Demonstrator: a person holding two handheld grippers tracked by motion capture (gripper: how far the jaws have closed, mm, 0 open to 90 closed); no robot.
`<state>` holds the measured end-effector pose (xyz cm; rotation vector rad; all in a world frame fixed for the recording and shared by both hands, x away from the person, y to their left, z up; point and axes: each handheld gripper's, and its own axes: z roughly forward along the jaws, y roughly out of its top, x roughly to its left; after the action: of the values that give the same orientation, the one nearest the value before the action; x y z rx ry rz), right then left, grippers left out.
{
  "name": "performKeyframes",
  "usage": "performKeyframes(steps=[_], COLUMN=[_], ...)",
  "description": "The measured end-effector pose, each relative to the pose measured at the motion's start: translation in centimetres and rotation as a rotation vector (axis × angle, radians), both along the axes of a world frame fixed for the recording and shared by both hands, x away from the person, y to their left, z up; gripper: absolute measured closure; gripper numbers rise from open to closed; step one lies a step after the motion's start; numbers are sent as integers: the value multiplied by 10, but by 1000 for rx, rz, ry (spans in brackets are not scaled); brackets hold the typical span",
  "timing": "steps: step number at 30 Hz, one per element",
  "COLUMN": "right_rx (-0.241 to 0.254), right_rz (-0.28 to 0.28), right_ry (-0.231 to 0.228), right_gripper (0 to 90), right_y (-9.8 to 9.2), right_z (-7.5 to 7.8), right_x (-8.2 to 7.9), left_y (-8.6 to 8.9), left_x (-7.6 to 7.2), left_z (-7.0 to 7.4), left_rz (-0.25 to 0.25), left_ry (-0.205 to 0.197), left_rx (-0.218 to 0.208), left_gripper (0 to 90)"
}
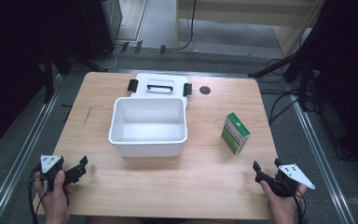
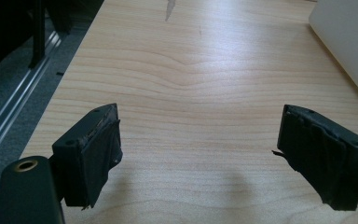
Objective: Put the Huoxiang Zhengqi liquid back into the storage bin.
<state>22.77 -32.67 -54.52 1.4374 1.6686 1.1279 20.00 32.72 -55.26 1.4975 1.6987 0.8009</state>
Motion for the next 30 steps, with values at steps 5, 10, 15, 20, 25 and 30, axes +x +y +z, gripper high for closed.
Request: performKeyframes(steps=[5,10,15,20,25,30], right_rx=[-37,-38,-87,-142,-180,-231], right_rz=[-17,8,55,108,142,199], right_ry=[7,17,45,88,127,214], right_gripper=[180,195,213,234,235,240], right_y=[4,9,20,31,35,39], right_z=[0,2,6,14,22,32], right_x=[1,1,1,4,9,17], left_y=[1,0,0,0,0,0], left_x=[-1,-1,-1,-1,-1,0], left_z=[0,0,0,0,0,0], left_rz=[-8,-6,-4,-5,-6,-4], left_ry=[0,2,1,3,2,3], left_rx=[-6,-8,-7,-8,-9,-7], left_gripper=[144,144,144,144,145,144])
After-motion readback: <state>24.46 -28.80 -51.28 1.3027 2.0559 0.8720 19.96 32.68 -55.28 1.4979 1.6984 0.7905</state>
